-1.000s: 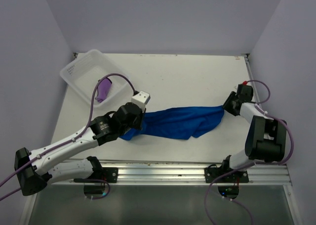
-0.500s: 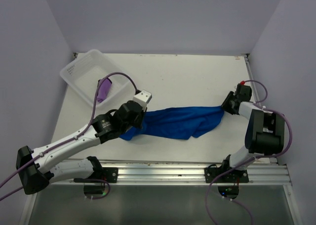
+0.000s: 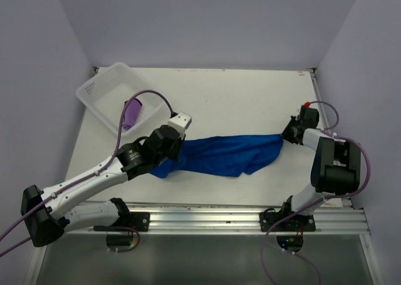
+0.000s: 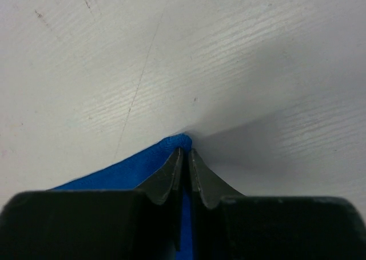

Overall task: Roll the towels
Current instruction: Flatten the towel

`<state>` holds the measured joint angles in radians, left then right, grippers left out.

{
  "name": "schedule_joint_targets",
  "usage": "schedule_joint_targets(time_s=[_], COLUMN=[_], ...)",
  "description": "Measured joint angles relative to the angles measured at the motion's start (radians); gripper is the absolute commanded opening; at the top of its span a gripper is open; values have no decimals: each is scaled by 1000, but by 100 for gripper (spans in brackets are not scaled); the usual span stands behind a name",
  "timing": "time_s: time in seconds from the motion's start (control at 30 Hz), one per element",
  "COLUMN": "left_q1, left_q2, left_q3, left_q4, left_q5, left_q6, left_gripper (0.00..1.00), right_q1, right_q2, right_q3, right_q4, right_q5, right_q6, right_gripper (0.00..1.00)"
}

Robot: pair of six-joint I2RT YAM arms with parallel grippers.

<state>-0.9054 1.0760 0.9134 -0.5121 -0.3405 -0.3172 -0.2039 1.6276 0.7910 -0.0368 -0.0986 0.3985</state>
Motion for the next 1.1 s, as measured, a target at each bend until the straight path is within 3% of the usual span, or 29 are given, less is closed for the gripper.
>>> schedule_joint_targets(time_s=[0.03, 0.23, 0.63, 0.9, 1.1], left_q1=[2, 34, 285, 441, 496], left_q2=[0, 0, 2, -27, -85], left_q3=[0, 2, 106, 174, 174], left_q4=[0, 3, 25, 24, 21], left_q5=[3, 39, 135, 174, 171], left_q6=[0, 14, 100, 150, 164], left_gripper=[0, 0, 0, 0, 0], right_q1=[0, 0, 0, 0, 0], right_q2=[0, -73, -427, -573, -623], right_q3=[0, 0, 83, 130, 142], right_q4=[-1, -29, -149, -263, -319], right_q5=[0, -11, -102, -130, -130], right_q6=[-3, -14, -65, -104, -102], right_gripper=[0, 0, 0, 0, 0])
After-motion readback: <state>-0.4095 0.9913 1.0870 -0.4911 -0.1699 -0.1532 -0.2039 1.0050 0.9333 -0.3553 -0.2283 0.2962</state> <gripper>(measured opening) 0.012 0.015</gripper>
